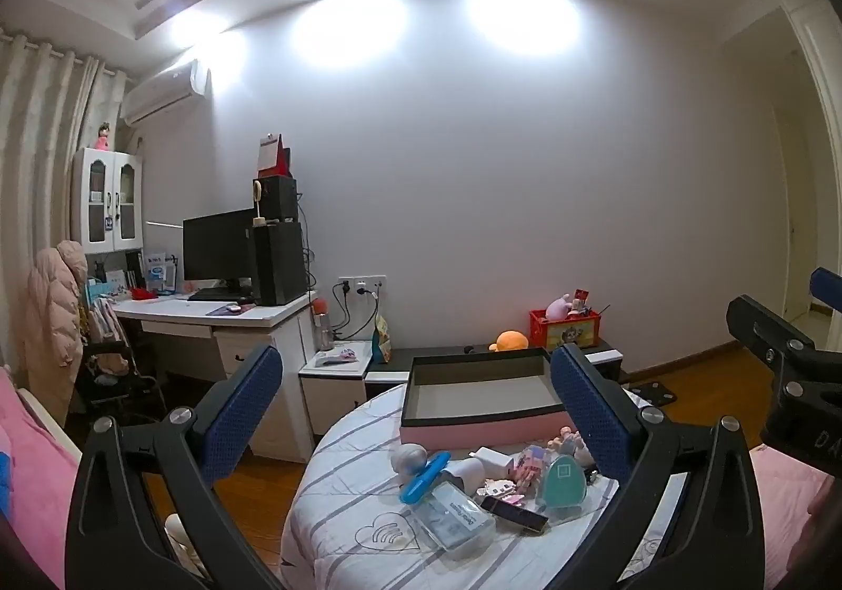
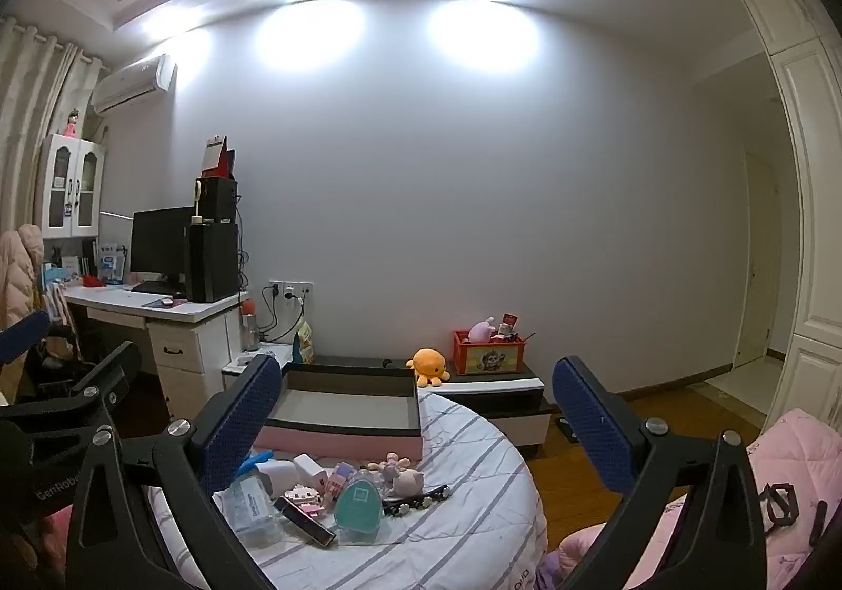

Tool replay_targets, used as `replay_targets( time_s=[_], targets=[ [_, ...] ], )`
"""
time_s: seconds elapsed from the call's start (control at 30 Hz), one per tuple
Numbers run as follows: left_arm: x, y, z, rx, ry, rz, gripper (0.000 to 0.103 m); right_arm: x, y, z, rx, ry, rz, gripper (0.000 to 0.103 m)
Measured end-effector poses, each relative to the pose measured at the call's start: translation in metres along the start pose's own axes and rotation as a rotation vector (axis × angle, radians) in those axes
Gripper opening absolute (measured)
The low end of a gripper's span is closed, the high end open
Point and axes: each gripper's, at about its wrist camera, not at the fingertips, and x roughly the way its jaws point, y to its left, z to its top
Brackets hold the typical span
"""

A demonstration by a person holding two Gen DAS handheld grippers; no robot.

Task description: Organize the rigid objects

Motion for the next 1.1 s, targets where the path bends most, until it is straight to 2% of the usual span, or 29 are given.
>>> replay_targets(
  time_s=[0.83,1.1],
  targets=[
    [-0.001,0.008,-0.012,0.008,0.026,0.006,0.103,0.015,0.003,-0.009,-0.003,0.035,0.007,0.103],
    [0.022,0.008,-0.011,0.012,0.067,0.005,0.103,0.032,0.009,-0.011,-0.004,0.049,0.011,0.103]
  ],
)
